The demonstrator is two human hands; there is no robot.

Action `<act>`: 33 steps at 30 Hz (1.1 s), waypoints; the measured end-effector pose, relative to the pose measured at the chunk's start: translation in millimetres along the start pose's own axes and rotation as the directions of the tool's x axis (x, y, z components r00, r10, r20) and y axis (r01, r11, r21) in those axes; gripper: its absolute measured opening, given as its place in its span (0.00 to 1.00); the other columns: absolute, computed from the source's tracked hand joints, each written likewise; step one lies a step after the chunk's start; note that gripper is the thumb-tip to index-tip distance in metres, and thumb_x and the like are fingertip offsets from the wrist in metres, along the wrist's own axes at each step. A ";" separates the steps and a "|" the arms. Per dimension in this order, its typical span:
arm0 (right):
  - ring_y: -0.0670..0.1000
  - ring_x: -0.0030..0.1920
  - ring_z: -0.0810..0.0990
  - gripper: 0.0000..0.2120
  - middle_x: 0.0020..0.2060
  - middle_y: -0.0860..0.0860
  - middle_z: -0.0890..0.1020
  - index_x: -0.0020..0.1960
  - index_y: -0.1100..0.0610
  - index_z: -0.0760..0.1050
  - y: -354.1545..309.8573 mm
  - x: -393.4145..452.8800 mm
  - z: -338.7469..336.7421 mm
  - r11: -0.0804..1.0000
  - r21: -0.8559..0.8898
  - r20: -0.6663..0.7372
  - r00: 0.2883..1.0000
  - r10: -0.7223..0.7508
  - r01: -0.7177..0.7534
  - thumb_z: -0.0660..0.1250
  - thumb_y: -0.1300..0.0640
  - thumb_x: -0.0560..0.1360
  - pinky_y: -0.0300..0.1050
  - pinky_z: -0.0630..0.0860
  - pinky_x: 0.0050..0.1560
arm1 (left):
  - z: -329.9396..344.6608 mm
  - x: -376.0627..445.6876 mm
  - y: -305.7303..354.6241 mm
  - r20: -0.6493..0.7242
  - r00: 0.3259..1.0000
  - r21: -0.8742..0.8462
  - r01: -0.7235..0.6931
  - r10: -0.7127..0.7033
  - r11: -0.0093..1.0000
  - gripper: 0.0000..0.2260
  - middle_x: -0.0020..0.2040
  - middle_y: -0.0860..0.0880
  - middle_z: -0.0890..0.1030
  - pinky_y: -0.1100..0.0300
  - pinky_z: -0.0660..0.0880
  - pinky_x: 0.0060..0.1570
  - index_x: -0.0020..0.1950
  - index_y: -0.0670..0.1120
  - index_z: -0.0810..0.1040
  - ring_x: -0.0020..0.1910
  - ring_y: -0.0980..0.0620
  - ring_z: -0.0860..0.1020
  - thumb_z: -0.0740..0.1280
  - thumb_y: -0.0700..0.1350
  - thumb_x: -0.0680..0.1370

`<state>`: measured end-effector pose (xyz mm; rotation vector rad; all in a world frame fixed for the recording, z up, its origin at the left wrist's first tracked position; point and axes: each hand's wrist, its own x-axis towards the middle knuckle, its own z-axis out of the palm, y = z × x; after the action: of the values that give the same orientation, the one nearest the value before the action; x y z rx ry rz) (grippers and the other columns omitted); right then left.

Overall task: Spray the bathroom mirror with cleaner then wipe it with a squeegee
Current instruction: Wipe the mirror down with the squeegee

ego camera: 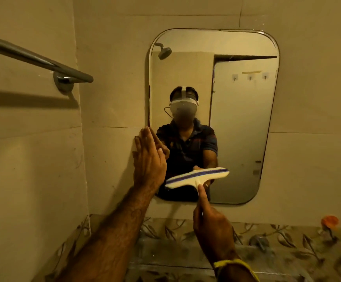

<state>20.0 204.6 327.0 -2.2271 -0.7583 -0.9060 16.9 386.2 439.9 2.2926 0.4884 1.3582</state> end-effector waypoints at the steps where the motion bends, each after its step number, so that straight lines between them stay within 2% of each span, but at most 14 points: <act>1: 0.47 0.23 0.73 0.30 0.27 0.49 0.77 0.78 0.49 0.56 -5.3 14.0 -9.0 0.999 0.038 -0.025 0.999 0.020 -0.019 0.63 0.54 0.79 0.44 0.75 0.23 | -1.0 0.1 4.0 0.005 1.000 -0.008 0.015 -0.014 1.000 0.32 0.83 0.45 0.49 0.38 0.62 0.75 0.82 0.49 0.40 0.82 0.42 0.49 0.56 0.50 0.85; 4: 0.50 0.33 0.80 0.25 0.37 0.53 0.81 0.78 0.47 0.55 -30.8 85.2 -53.9 0.986 0.168 -0.193 0.980 0.047 -0.014 0.55 0.51 0.82 0.49 0.82 0.33 | -6.6 7.3 23.4 -0.053 0.996 -0.049 0.065 -0.067 0.997 0.33 0.82 0.42 0.54 0.37 0.74 0.65 0.82 0.51 0.39 0.78 0.37 0.60 0.56 0.53 0.84; 8: 0.50 0.35 0.82 0.20 0.38 0.52 0.81 0.75 0.51 0.61 -61.3 215.1 -130.4 0.986 0.168 -0.358 0.932 0.054 0.008 0.54 0.52 0.84 0.48 0.82 0.34 | -9.0 32.1 52.7 -0.083 0.978 0.030 0.192 -0.189 0.981 0.35 0.81 0.37 0.52 0.34 0.71 0.66 0.80 0.54 0.33 0.76 0.31 0.62 0.53 0.60 0.83; 10: 0.50 0.40 0.83 0.18 0.45 0.53 0.83 0.72 0.54 0.66 -68.1 258.3 -162.8 0.983 0.182 -0.404 0.910 0.091 -0.017 0.53 0.52 0.84 0.41 0.80 0.35 | -5.1 41.7 63.4 -0.075 0.969 0.048 0.239 -0.235 0.970 0.35 0.81 0.35 0.49 0.32 0.71 0.66 0.80 0.54 0.32 0.75 0.28 0.61 0.52 0.61 0.83; 11: 0.50 0.41 0.83 0.17 0.47 0.54 0.83 0.69 0.56 0.69 -68.1 269.0 -171.8 0.976 0.217 -0.409 0.905 0.117 -0.028 0.54 0.53 0.84 0.35 0.76 0.30 | -1.9 43.8 66.3 -0.072 0.965 0.063 0.255 -0.251 0.965 0.35 0.81 0.34 0.47 0.32 0.69 0.67 0.80 0.53 0.32 0.75 0.27 0.60 0.52 0.61 0.83; 12: 0.51 0.40 0.82 0.16 0.49 0.56 0.83 0.67 0.58 0.71 -67.2 273.0 -176.2 0.965 0.261 -0.398 0.906 0.146 -0.041 0.54 0.54 0.83 0.35 0.73 0.28 | 1.2 44.4 67.6 -0.066 0.963 0.078 0.265 -0.261 0.961 0.35 0.81 0.33 0.46 0.32 0.67 0.68 0.80 0.52 0.32 0.76 0.26 0.58 0.51 0.61 0.83; 14: 0.53 0.42 0.81 0.15 0.50 0.57 0.83 0.65 0.59 0.72 -62.0 266.6 -173.1 0.964 0.259 -0.394 0.905 0.160 -0.058 0.54 0.55 0.83 0.38 0.74 0.32 | 8.1 40.2 65.8 -0.057 0.966 0.113 0.256 -0.251 0.960 0.35 0.80 0.32 0.45 0.33 0.64 0.72 0.80 0.51 0.33 0.77 0.26 0.54 0.51 0.60 0.83; 17: 0.48 0.36 0.80 0.21 0.42 0.50 0.82 0.75 0.54 0.63 -53.3 230.3 -143.8 0.979 0.199 -0.424 0.897 0.124 -0.041 0.55 0.55 0.83 0.39 0.76 0.30 | 13.9 30.7 57.8 -0.094 0.979 0.168 0.196 -0.182 0.966 0.33 0.80 0.31 0.47 0.36 0.58 0.75 0.81 0.47 0.36 0.78 0.27 0.54 0.50 0.59 0.84; 20: 0.45 0.30 0.77 0.24 0.37 0.51 0.81 0.78 0.53 0.58 -45.1 157.5 -89.8 0.987 0.149 -0.369 0.923 0.110 -0.058 0.56 0.56 0.83 0.36 0.74 0.27 | 16.2 15.4 46.5 -0.135 0.984 0.104 0.134 -0.119 0.986 0.32 0.81 0.34 0.51 0.35 0.63 0.74 0.82 0.46 0.40 0.78 0.30 0.55 0.51 0.57 0.85; 23: 0.51 0.35 0.82 0.26 0.44 0.57 0.83 0.79 0.52 0.53 -38.6 68.7 -30.7 0.980 0.173 -0.202 0.970 0.132 -0.098 0.55 0.54 0.82 0.46 0.82 0.34 | 18.7 -8.6 24.7 -0.092 0.994 -0.073 0.050 -0.056 0.996 0.31 0.82 0.40 0.51 0.36 0.68 0.70 0.82 0.50 0.40 0.80 0.36 0.53 0.53 0.53 0.85; 26: 0.54 0.31 0.80 0.29 0.33 0.55 0.80 0.80 0.50 0.48 -34.1 0.6 14.9 0.984 0.076 0.002 0.987 0.161 -0.160 0.54 0.53 0.81 0.51 0.80 0.32 | 14.7 -36.8 -3.1 -0.006 1.000 -0.080 0.025 -0.025 0.997 0.32 0.83 0.42 0.49 0.37 0.77 0.59 0.82 0.54 0.38 0.79 0.38 0.60 0.55 0.51 0.85; 27: 0.55 0.30 0.79 0.30 0.32 0.54 0.80 0.80 0.50 0.47 -33.1 -14.8 25.3 0.985 0.043 0.046 0.985 0.166 -0.168 0.55 0.53 0.81 0.49 0.78 0.31 | 13.6 -45.9 -10.6 0.026 0.999 -0.033 0.032 -0.031 0.999 0.32 0.83 0.42 0.49 0.35 0.75 0.62 0.82 0.54 0.38 0.79 0.39 0.59 0.56 0.51 0.84; 30: 0.53 0.32 0.79 0.32 0.34 0.54 0.82 0.80 0.52 0.47 -31.2 -39.6 43.4 0.983 0.043 0.120 0.978 0.170 -0.176 0.56 0.52 0.80 0.47 0.75 0.32 | 9.3 -74.8 -31.1 0.127 0.985 0.143 0.096 -0.114 0.985 0.34 0.83 0.41 0.46 0.31 0.57 0.74 0.82 0.51 0.37 0.81 0.39 0.51 0.57 0.50 0.84; 33: 0.60 0.44 0.82 0.31 0.45 0.59 0.83 0.80 0.52 0.51 -30.9 -46.3 43.9 0.966 0.052 0.231 0.944 0.237 -0.255 0.57 0.52 0.79 0.52 0.79 0.42 | -1.5 -104.2 -45.3 0.211 0.960 0.324 0.108 -0.183 0.940 0.36 0.82 0.39 0.43 0.28 0.50 0.74 0.81 0.51 0.34 0.81 0.36 0.49 0.57 0.50 0.83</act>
<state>-11.6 243.1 276.6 -2.3113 -0.5852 -0.5008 -35.8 372.6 340.2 2.5657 0.8235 0.9727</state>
